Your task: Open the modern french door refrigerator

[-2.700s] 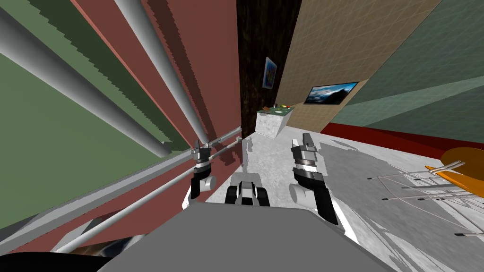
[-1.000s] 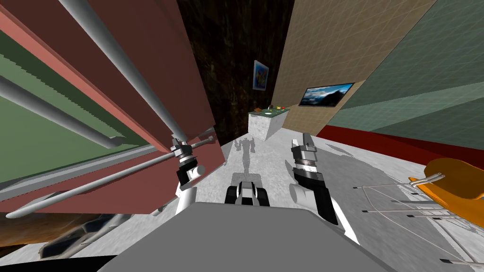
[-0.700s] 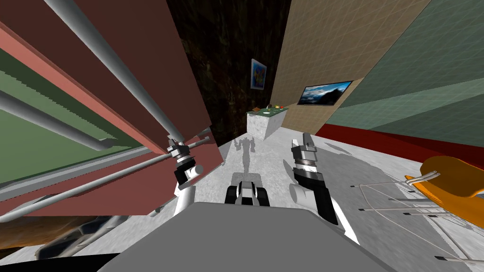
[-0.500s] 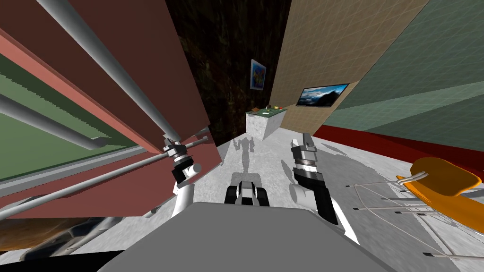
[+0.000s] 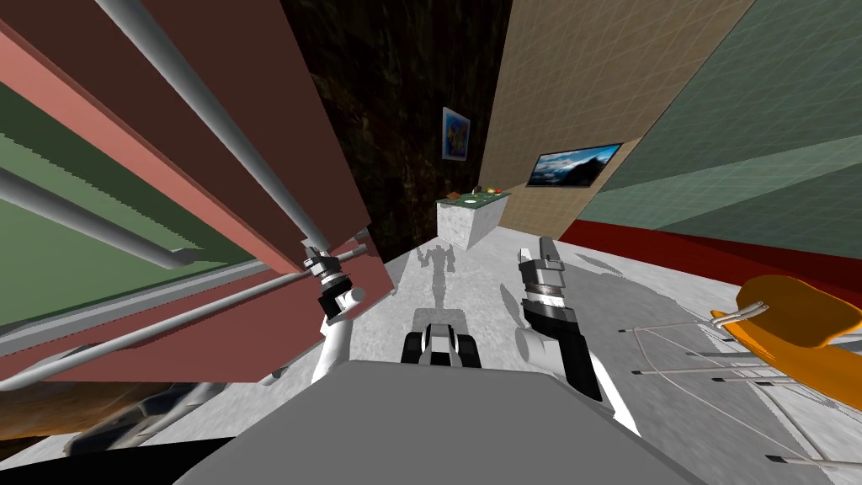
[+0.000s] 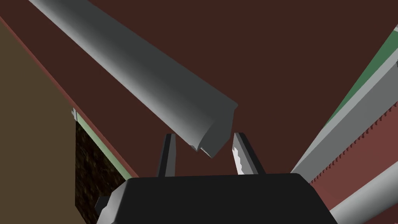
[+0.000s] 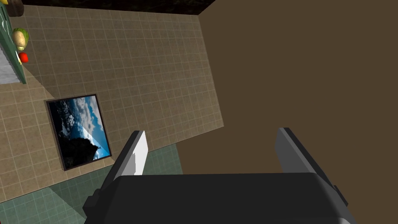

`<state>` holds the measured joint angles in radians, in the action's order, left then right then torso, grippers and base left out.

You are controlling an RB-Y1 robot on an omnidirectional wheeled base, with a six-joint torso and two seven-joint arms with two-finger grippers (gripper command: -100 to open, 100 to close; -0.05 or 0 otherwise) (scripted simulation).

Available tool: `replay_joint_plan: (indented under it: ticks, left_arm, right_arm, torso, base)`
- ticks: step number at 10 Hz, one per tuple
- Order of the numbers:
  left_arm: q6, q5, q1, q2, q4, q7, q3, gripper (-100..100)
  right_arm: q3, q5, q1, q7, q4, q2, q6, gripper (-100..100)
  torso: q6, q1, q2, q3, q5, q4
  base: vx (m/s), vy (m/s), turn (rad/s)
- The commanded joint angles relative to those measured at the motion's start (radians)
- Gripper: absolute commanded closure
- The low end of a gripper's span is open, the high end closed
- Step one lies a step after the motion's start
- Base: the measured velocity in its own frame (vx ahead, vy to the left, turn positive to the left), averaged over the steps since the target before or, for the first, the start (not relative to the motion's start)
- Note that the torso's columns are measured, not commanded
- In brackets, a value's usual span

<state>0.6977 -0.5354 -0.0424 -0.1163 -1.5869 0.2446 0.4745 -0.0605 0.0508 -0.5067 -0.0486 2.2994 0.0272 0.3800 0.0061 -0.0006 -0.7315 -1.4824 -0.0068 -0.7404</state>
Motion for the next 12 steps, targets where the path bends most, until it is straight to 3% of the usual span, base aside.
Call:
replay_joint_plan:
  ticks: [1, 3, 4, 6, 8, 9, 12]
  left_arm:
    - [0.071, -0.062, -0.07, -0.054, 0.088, 0.026, -0.05, 100]
    - [0.071, -0.062, -0.095, -0.054, 0.149, 0.026, -0.05, 100]
    - [0.129, -0.112, -0.13, -0.096, 0.185, 0.052, -0.098, 100]
    - [0.148, -0.123, -0.172, -0.1, 0.251, 0.052, -0.1, 100]
    - [0.148, -0.123, -0.179, -0.1, 0.294, 0.052, -0.1, 100]
    - [0.205, -0.175, -0.216, -0.146, 0.337, 0.079, -0.146, 100]
    - [0.224, -0.183, -0.264, -0.147, 0.429, 0.079, -0.15, 100]
  right_arm:
    - [0.0, 0.0, 0.0, 0.0, 0.0, 0.0, 0.0, 0]
    - [0.0, 0.0, 0.0, 0.0, 0.0, 0.0, 0.0, 0]
    - [0.0, 0.0, 0.0, 0.0, 0.0, 0.0, 0.0, 0]
    - [0.0, 0.0, 0.0, 0.0, 0.0, 0.0, 0.0, 0]
    - [0.0, 0.0, 0.0, 0.0, 0.0, 0.0, 0.0, 0]
    - [0.0, 0.0, 0.0, 0.0, 0.0, 0.0, 0.0, 0]
    - [0.0, 0.0, 0.0, 0.0, 0.0, 0.0, 0.0, 0]
  torso:
    - [0.002, -0.003, 0.002, -0.001, -0.001, 0.0]
    - [0.004, -0.002, 0.004, -0.003, -0.002, 0.0]
    - [0.003, 0.001, 0.007, -0.004, 0.001, 0.002]
    - [0.006, -0.005, 0.009, -0.006, -0.002, 0.002]
    - [0.006, 0.003, 0.011, -0.008, -0.001, 0.002]
    - [0.005, 0.007, 0.014, -0.009, 0.002, 0.004]
    - [0.008, 0.001, 0.014, -0.01, -0.002, 0.003]
  base:
    - [-0.016, -0.094, 0.002]
    - [-0.004, -0.031, 0.008]
    - [-0.007, -0.084, 0.019]
    - [-0.002, -0.076, 0.003]
    - [-0.01, -0.016, -0.002]
    - [0.003, -0.083, 0.012]
    - [-0.011, -0.056, -0.003]
